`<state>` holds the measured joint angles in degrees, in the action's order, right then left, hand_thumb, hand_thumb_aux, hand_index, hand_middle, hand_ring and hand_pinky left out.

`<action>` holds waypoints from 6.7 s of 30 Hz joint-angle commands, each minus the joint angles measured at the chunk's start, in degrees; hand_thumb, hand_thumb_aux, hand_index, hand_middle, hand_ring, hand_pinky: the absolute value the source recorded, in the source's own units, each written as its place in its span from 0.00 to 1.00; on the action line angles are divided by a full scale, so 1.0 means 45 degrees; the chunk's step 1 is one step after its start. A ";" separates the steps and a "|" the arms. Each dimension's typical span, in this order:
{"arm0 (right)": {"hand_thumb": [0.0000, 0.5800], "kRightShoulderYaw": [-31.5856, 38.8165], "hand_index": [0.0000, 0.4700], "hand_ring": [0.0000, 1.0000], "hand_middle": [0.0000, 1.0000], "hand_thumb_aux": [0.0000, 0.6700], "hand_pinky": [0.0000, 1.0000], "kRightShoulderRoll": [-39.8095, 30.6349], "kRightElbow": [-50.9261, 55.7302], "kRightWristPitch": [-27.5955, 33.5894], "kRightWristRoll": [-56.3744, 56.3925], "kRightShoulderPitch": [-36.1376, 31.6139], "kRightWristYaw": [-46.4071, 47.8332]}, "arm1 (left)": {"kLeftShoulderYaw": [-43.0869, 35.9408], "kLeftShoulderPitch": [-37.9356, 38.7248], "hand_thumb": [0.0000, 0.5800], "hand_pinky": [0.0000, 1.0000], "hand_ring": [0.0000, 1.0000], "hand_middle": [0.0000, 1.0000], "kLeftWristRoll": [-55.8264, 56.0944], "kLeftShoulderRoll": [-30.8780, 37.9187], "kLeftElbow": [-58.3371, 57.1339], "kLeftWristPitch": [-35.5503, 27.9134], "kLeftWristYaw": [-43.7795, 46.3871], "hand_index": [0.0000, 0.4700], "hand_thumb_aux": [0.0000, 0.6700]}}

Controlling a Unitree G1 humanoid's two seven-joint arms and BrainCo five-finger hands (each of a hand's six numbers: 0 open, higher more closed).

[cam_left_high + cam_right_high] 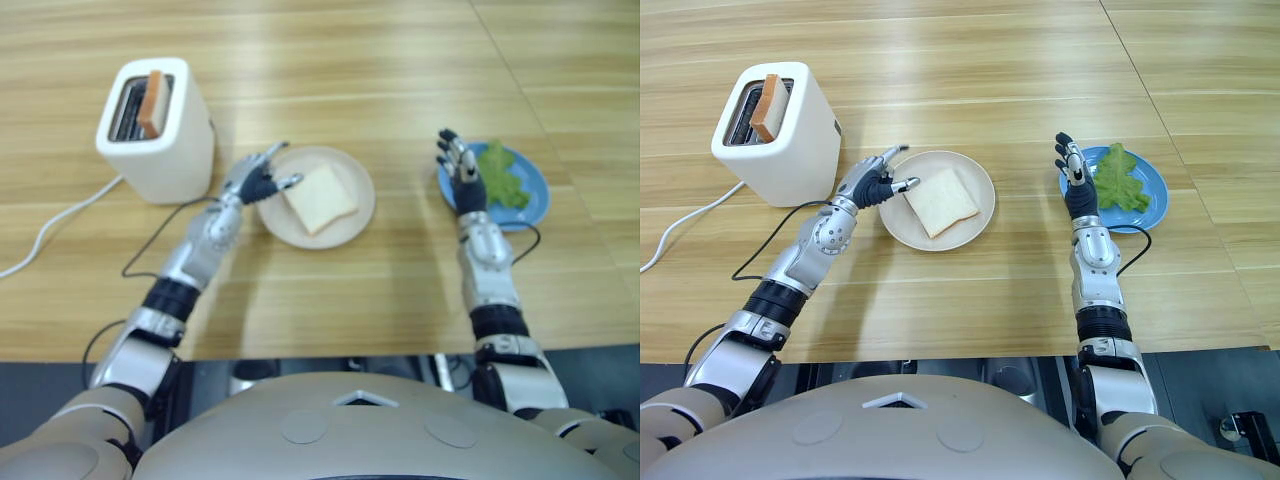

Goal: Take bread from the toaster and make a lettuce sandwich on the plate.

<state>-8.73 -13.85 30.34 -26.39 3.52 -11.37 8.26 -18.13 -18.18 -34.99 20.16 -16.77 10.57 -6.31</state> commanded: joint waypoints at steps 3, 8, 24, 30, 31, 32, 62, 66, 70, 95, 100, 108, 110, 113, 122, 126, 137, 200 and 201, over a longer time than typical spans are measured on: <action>0.00 0.0121 0.00 0.00 0.00 0.00 0.00 -0.0066 -0.0184 0.0190 -0.0186 0.0115 0.0040 | 0.0110 0.0337 0.00 0.00 0.00 0.00 -0.0607 0.0023 0.0790 0.0561 -0.1194 0.00 0.00; 0.00 0.0107 0.00 0.00 0.00 0.00 0.00 -0.0773 -0.0956 -0.0260 -0.1219 0.0342 -0.0410 | 0.0678 0.0447 0.00 0.00 0.00 0.00 -0.0434 0.0099 0.0863 0.0664 -0.1823 0.00 0.00; 0.00 0.4871 0.00 0.00 0.00 0.00 0.00 -0.8780 0.6284 0.1469 -1.3142 -0.3291 -0.9183 | 0.1981 0.0059 0.00 0.00 0.00 0.00 0.3201 -0.1561 -0.2856 0.2374 -0.0868 0.00 0.00; 0.00 0.7189 0.00 0.00 0.00 0.00 0.00 -0.7844 0.9044 0.2061 -1.4029 -0.4791 -0.9552 | 0.1899 -0.0001 0.00 0.00 0.00 0.00 0.3124 -0.1665 -0.3135 0.2401 -0.0805 0.00 0.00; 0.00 0.7440 0.00 0.00 0.00 0.00 0.00 -0.7709 0.9255 0.2150 -1.4051 -0.4834 -0.9607 | 0.1877 -0.0025 0.00 0.00 0.00 0.00 0.3117 -0.1685 -0.3148 0.2404 -0.0768 0.00 0.00; 0.00 0.7666 0.00 0.00 0.00 0.00 0.00 -0.7574 0.9433 0.2236 -1.4057 -0.4867 -0.9620 | 0.1864 -0.0042 0.00 0.00 0.00 0.00 0.3115 -0.1698 -0.3158 0.2405 -0.0738 0.00 0.00; 1.00 0.9030 0.98 0.27 0.27 1.00 0.27 -0.7141 0.9891 0.2176 -1.2307 -0.4988 -0.9310 | 0.1860 0.0103 0.00 0.00 0.00 0.00 0.3122 -0.1856 -0.3284 0.2353 -0.0471 0.00 0.00; 1.00 0.8972 0.98 0.27 0.27 1.00 0.27 -0.7261 0.9760 0.1994 -1.2210 -0.4984 -0.9457 | 0.1855 0.0102 0.00 0.00 0.00 0.00 0.3103 -0.1850 -0.3329 0.2365 -0.0485 0.00 0.00; 1.00 0.8625 0.98 1.00 1.00 1.00 1.00 -0.7635 0.9309 0.1547 -1.1801 -0.4866 -1.0018 | 0.1848 0.0095 0.00 0.00 0.00 0.00 0.3089 -0.1856 -0.3371 0.2395 -0.0520 0.00 0.00; 1.00 0.6737 0.98 1.00 1.00 1.00 1.00 -0.4599 -0.6279 0.3464 -1.2921 -0.2579 -0.7625 | 0.3924 -0.1339 0.00 0.00 0.00 0.00 0.6447 -0.2522 -0.6732 0.3468 0.0605 0.00 0.00; 1.00 0.7506 0.98 1.00 1.00 1.00 1.00 -0.3154 -0.4961 0.3113 -1.3229 -0.3451 -0.7451 | 0.4011 -0.1420 0.00 0.00 0.00 0.00 0.6489 -0.2552 -0.6939 0.3565 0.0748 0.00 0.00; 1.00 0.8372 0.98 1.00 1.00 1.00 1.00 -0.2034 -0.2634 0.2367 -1.3208 -0.3611 -0.7617 | 0.4030 -0.1383 0.00 0.00 0.00 0.00 0.6410 -0.2657 -0.7037 0.3582 0.0787 0.00 0.00; 1.00 0.8540 0.98 1.00 1.00 1.00 1.00 -0.1906 -0.1794 0.2124 -1.3217 -0.3602 -0.7743 | 0.4026 -0.1364 0.00 0.00 0.00 0.00 0.6393 -0.2669 -0.7007 0.3571 0.0782 0.00 0.00; 1.00 0.8924 0.98 1.00 1.00 1.00 1.00 -0.1697 0.0039 0.1800 -1.3317 -0.3746 -0.8297 | 0.3999 -0.1350 0.00 0.00 0.00 0.00 0.6348 -0.2700 -0.7053 0.3575 0.0752 0.00 0.00; 1.00 0.9397 0.98 1.00 1.00 1.00 1.00 -0.1563 0.3101 0.1024 -1.3216 -0.4076 -0.9373 | 0.3906 -0.1343 0.00 0.00 0.00 0.00 0.6177 -0.2768 -0.7081 0.3544 0.0656 0.00 0.00; 1.00 0.9498 0.98 1.00 1.00 1.00 1.00 -0.1703 0.3395 0.1017 -1.3230 -0.4136 -0.9460 | 0.3923 -0.1318 0.00 0.00 0.00 0.00 0.6142 -0.2752 -0.7077 0.3548 0.0617 0.00 0.00; 0.00 0.8744 0.00 0.00 0.00 0.00 0.00 -0.3683 -0.0022 0.2032 -1.3270 -0.3035 -0.8785 | 0.3872 -0.1310 0.00 0.00 0.00 0.00 0.5975 -0.2714 -0.7048 0.3554 0.0548 0.00 0.00; 0.00 0.2385 0.00 0.00 0.00 0.00 0.00 -0.6023 -0.6576 0.2725 -1.1137 0.2105 -0.6219 | 0.4043 -0.0186 1.00 0.00 0.00 0.00 -0.1647 0.1619 -0.0799 -0.4292 -0.5388 0.98 1.00; 0.00 0.2385 0.00 0.00 0.00 0.00 0.00 -0.6015 -0.6566 0.2722 -1.1140 0.2106 -0.6214 | 0.4049 -0.0130 1.00 0.00 0.00 0.00 -0.1677 0.1622 -0.0619 -0.4329 -0.5461 0.98 1.00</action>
<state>2.04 -41.02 0.21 -13.87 -46.66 -2.14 -20.12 0.40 -19.30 -42.04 26.75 -21.54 -8.50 -29.99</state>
